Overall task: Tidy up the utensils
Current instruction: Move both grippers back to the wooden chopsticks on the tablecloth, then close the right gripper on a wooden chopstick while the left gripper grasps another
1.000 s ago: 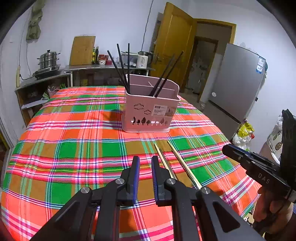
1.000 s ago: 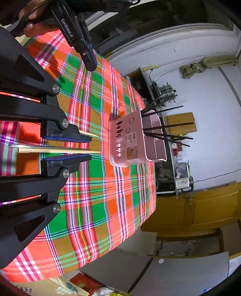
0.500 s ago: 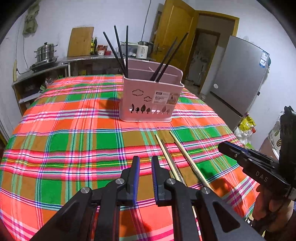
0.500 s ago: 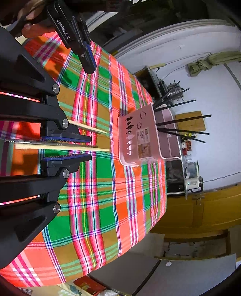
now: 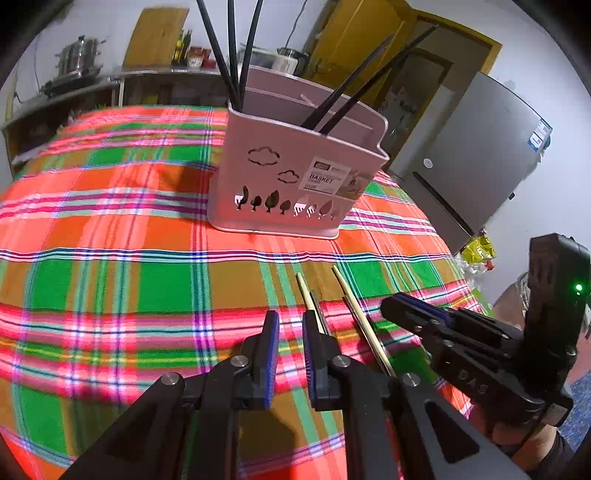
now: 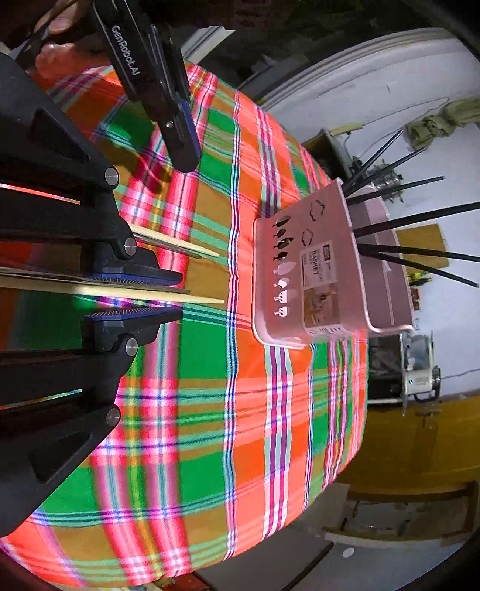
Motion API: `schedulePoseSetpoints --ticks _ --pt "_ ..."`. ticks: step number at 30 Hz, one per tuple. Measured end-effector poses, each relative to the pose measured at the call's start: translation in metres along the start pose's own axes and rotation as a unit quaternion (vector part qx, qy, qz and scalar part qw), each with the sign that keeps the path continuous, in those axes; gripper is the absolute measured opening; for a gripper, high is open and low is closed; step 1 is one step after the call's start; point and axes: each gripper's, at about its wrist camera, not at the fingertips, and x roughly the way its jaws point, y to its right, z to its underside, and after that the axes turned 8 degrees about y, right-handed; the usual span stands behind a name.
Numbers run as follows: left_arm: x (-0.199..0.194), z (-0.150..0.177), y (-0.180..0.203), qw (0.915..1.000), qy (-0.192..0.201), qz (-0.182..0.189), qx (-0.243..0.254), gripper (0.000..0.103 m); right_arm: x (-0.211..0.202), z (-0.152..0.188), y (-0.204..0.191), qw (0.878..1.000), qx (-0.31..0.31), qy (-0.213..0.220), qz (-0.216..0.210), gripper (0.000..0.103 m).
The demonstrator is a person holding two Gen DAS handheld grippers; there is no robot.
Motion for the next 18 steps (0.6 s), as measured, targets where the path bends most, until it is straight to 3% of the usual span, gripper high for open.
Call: schedulePoseSetpoints --ticks 8,18 --pt "0.016 -0.006 -0.005 0.9998 -0.010 0.002 -0.016 0.012 0.035 -0.014 0.005 1.000 0.001 -0.029 -0.011 0.012" --pt "0.031 -0.013 0.003 0.9996 -0.024 0.006 -0.009 0.012 0.052 -0.018 0.013 0.999 0.001 -0.054 -0.001 0.011"
